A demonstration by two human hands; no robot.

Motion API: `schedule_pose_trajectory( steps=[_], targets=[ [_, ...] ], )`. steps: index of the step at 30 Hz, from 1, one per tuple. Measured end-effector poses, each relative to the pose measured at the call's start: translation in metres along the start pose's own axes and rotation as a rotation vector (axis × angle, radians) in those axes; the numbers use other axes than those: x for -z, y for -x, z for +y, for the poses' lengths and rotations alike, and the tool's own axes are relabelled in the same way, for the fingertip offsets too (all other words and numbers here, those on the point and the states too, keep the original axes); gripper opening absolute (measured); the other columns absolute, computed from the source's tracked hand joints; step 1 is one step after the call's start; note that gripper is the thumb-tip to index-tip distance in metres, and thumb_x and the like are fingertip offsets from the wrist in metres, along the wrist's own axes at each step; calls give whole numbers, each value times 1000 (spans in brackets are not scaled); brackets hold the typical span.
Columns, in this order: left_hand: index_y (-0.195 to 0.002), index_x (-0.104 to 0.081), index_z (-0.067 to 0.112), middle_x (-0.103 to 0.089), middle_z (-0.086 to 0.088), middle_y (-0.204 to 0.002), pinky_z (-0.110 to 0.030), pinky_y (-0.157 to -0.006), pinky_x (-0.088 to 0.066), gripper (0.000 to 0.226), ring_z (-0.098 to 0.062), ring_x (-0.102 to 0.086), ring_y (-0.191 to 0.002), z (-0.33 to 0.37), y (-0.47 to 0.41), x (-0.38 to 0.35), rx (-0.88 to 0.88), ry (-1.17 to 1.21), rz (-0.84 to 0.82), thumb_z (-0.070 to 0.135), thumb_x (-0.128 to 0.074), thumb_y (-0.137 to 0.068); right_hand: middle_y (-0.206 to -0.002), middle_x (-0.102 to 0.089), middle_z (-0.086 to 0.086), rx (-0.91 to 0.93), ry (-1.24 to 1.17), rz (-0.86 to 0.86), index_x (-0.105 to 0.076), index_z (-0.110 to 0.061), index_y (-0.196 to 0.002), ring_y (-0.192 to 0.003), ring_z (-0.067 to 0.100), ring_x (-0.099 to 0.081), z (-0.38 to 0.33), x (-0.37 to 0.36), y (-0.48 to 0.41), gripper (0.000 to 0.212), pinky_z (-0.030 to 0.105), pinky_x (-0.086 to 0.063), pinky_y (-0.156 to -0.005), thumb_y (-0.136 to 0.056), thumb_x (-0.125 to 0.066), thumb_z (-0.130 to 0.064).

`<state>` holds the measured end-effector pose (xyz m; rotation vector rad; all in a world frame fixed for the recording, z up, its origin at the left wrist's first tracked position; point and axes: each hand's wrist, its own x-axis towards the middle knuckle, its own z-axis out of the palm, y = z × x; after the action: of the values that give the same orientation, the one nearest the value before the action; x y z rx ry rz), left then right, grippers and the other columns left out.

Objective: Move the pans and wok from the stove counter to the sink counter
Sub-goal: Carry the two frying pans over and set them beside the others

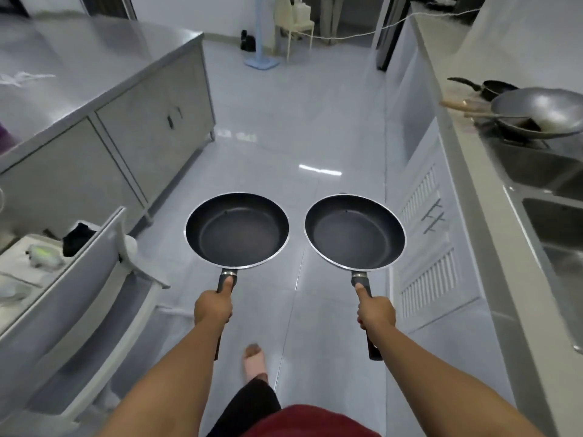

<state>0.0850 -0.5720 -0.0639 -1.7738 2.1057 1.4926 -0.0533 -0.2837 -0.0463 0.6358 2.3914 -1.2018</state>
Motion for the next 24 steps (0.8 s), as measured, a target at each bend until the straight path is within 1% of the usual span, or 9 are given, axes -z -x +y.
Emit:
schedule_pose_trajectory(
  steps=[2,4,7,9,13,16,18,20,24],
  targets=[
    [-83,-70,-5,-66,-14,-63,-31,-58,-48,67,-28,-59,-54,28,-30,-9,5,2,8,57,-48,-95,-59,-66,9,5,-11,4,-67,-1,-76,-47,22,-60,-29,-12,-29,56,29,-49,-51,-87,-59,-55],
    [-85,-71,-5,-68,-15,-65,-32,-59,-48,68,-28,-60,-54,60,-65,-17,22,0,11,58,-47,-94,-59,-66,10,0,-17,4,-66,-2,-75,-47,23,-59,-62,-24,-60,55,29,-49,-52,-88,-59,-55],
    [-84,-70,-5,-70,-16,-67,-35,-66,-52,69,-30,-62,-57,116,-124,-27,17,-1,-3,59,-47,-94,-60,-65,10,-1,-32,21,-66,0,-77,-48,23,-59,-114,-43,-108,55,30,-49,-53,-89,-59,-53],
    [-83,-70,-4,-69,-14,-64,-34,-64,-51,67,-29,-61,-55,157,-161,-29,10,-22,5,58,-48,-94,-60,-65,11,-11,-26,32,-66,1,-78,-50,23,-60,-150,-55,-136,55,31,-50,-54,-90,-59,-52],
    [-82,-68,-2,-69,-13,-64,-29,-52,-44,66,-27,-61,-52,238,-230,-35,-28,-101,-9,60,-47,-93,-61,-65,12,-25,-60,46,-64,-1,-77,-49,24,-59,-222,-78,-188,53,30,-48,-53,-90,-59,-52],
    [-80,-68,-1,-68,-12,-63,-28,-51,-44,64,-26,-61,-51,290,-268,-45,-69,-160,-24,59,-48,-93,-62,-65,12,-30,-74,54,-62,-3,-75,-49,23,-59,-265,-91,-224,52,29,-48,-52,-90,-59,-53],
    [-74,-67,1,-68,-12,-60,-28,-50,-45,65,-25,-61,-50,325,-295,-58,-82,-184,-38,61,-49,-92,-60,-64,10,-41,-93,60,-59,-5,-71,-48,23,-58,-294,-98,-251,51,29,-47,-50,-90,-60,-52],
    [-69,-65,2,-68,-11,-57,-27,-49,-46,66,-25,-61,-48,360,-322,-76,-94,-209,-49,62,-49,-91,-61,-64,10,-50,-102,77,-58,-6,-71,-49,23,-59,-321,-105,-284,50,30,-48,-51,-90,-60,-51],
    [-72,-65,1,-67,-11,-58,-27,-50,-46,65,-25,-60,-49,430,-368,-120,-114,-217,-79,61,-49,-92,-64,-65,11,-58,-82,76,-59,-5,-74,-51,24,-59,-380,-113,-355,50,29,-46,-51,-91,-58,-53]
  ],
)
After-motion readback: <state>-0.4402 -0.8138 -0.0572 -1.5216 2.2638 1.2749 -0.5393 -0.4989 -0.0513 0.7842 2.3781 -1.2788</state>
